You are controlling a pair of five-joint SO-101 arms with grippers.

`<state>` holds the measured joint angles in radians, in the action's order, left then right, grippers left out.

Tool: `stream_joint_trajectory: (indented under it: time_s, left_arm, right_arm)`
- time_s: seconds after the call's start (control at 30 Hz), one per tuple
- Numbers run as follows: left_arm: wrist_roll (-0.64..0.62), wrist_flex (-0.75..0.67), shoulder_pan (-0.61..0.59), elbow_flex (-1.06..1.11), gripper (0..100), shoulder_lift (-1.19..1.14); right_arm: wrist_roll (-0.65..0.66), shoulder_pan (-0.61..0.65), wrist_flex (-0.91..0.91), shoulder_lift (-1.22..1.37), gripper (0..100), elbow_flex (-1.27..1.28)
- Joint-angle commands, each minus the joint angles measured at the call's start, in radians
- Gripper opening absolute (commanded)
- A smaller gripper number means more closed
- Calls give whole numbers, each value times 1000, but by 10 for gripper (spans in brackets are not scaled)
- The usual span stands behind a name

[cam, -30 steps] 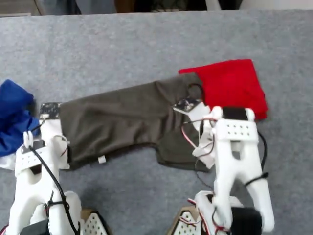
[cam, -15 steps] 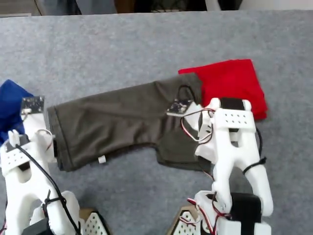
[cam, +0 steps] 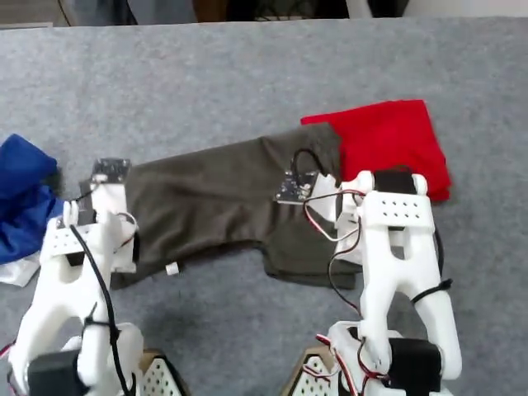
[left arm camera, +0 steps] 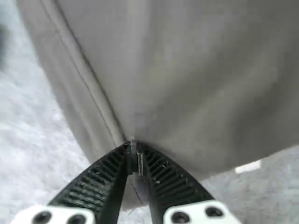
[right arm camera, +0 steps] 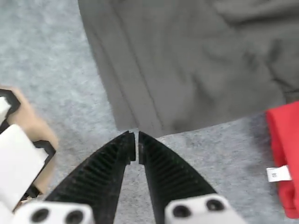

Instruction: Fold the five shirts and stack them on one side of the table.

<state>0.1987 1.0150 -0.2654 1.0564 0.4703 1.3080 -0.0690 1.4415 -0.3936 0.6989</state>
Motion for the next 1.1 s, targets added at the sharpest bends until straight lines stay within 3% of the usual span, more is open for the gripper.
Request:
stream_joint_trajectory:
  time_s: [0.0, 0.17, 0.33, 0.63, 0.87, 1.07]
  left_arm:
    - [38, -81, -68, 19, 29, -75]
    - [80, -120, -248, -48, 29, -107]
    - [166, -157, -338, -56, 29, -114]
    - [126, -140, -242, -70, 29, -106]
    - [32, 57, -170, -274, 29, 28]
    - [-37, -12, -206, -285, 29, 75]
  right_arm:
    - [9, 6, -34, -28, 13, -1]
    - [8, 5, -112, -28, 13, 41]
    - [9, 11, -164, -28, 13, 125]
    - [11, 121, -46, -38, 24, 85]
    - [9, 302, 41, -36, 194, 48]
    - [6, 430, -34, -36, 201, 150]
